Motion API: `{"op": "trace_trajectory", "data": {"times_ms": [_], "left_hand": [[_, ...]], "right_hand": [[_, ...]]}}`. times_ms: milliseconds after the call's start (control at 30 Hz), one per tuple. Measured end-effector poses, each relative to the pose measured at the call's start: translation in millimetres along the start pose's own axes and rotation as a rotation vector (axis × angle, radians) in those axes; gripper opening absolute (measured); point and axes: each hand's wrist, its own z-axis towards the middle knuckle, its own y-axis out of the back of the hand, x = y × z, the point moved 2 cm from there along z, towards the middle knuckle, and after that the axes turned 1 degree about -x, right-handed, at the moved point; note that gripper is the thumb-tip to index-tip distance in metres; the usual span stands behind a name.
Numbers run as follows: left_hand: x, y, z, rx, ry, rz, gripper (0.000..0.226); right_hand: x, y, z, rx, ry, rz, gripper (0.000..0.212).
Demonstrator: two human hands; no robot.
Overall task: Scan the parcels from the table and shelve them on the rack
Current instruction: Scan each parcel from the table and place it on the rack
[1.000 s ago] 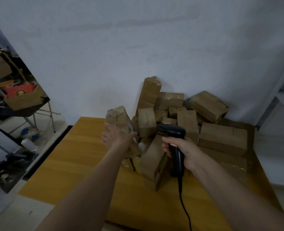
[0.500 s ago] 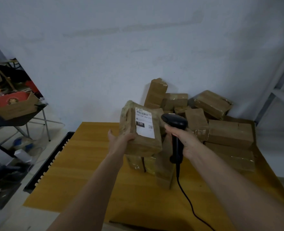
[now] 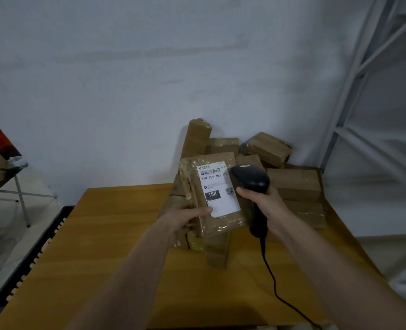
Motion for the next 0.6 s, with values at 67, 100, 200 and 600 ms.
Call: {"op": "trace_trajectory", "data": {"times_ms": [67, 100, 200, 600], "left_hand": [[2, -5, 2, -0.024, 0.03, -0.041, 0.101], [3, -8, 3, -0.009, 0.035, -0.053, 0.103], [4, -15, 2, 0.06, 0.034, -0.101, 0.105], [-21, -20, -3, -0.078, -0.111, -0.176, 0.111]], "right_hand": [[-3, 6, -5, -0.008, 0.001, -0.022, 0.029], [-5, 9, -7, -0.01, 0.003, -0.032, 0.029], [-6, 16, -10, -0.017, 0.01, -0.05, 0.028], [14, 12, -17, -0.028, 0.14, -0.173, 0.029]]}}
